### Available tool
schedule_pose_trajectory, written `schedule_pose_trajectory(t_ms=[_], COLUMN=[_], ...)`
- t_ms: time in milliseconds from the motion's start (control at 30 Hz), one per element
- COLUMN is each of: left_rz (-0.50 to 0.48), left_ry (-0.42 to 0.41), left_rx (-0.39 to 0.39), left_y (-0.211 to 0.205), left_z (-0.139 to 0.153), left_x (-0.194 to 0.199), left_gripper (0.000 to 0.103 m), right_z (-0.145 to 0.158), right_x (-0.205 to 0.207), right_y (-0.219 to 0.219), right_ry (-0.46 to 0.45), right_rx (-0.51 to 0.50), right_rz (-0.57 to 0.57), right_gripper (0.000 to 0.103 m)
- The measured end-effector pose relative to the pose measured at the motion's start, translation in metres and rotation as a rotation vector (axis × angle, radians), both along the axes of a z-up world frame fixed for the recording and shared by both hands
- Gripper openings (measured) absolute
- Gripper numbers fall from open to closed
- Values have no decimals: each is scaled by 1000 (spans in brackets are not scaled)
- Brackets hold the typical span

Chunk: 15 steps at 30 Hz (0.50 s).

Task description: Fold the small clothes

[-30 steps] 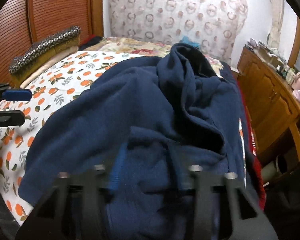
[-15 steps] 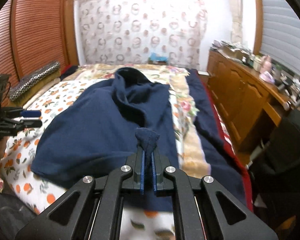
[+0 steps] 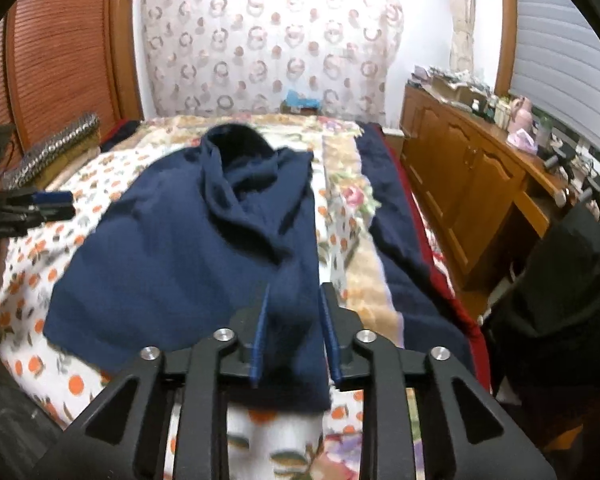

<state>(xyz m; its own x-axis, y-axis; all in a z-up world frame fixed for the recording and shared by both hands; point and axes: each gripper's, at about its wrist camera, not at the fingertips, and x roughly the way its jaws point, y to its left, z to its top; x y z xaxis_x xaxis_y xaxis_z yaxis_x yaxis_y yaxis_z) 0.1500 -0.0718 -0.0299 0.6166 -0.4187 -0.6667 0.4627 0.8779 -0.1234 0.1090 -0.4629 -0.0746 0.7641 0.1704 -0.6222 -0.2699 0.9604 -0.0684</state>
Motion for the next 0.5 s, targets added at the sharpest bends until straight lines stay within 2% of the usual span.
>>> schedule_pose_trajectory(t_ms=[67, 267, 500], left_rz=[5, 23, 30], left_ry=[2, 15, 38], left_rx=[1, 9, 13], left_y=[-1, -3, -6], left_z=[1, 0, -7], left_x=[7, 26, 42], left_gripper=[54, 54, 54], right_z=[9, 23, 13], right_x=[9, 54, 123], right_y=[4, 33, 77], right_ry=[-24, -48, 24], right_rx=[2, 3, 27], right_rz=[21, 127, 249], right_gripper=[30, 32, 32])
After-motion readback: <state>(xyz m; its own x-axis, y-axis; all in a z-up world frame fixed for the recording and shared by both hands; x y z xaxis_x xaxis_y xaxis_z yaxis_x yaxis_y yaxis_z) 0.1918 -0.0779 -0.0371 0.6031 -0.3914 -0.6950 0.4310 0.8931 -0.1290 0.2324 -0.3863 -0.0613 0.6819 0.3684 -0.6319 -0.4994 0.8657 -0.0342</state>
